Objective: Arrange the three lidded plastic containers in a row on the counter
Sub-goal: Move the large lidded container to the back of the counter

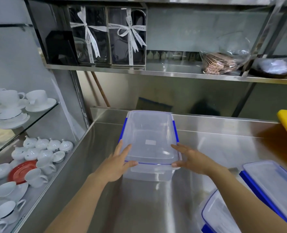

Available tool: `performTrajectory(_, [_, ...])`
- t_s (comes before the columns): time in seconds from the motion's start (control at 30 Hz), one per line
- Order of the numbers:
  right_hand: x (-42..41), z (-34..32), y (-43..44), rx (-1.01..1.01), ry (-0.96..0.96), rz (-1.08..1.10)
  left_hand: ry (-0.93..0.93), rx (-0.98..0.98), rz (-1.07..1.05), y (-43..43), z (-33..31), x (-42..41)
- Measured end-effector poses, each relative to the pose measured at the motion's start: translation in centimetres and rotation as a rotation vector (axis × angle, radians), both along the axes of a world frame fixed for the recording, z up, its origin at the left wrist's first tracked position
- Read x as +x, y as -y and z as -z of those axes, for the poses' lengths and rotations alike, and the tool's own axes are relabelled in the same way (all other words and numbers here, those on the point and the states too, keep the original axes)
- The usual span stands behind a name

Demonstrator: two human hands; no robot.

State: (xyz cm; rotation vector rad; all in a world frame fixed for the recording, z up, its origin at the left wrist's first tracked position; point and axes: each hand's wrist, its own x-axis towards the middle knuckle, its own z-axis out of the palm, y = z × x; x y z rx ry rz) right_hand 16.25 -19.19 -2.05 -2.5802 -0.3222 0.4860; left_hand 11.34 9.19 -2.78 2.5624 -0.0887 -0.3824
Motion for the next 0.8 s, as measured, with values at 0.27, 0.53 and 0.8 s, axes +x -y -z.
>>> performTrajectory(0.27, [-1.1, -1.1, -0.6, -0.180, 0.075, -0.038, -0.029, 0.103, -0.031, 0.4, -1.3, -0.7])
performTrajectory(0.53, [-5.6, -2.6, 4.9, -0.134, -0.009, 0.032, 0.497, 0.139, -0.177, 7.2, -3.1, -4.1])
performTrajectory(0.8, [-9.6, -1.5, 11.0, -0.240, -0.013, 0.165, -0.237, -0.440, -0.228, 15.2, 1.6, -9.1])
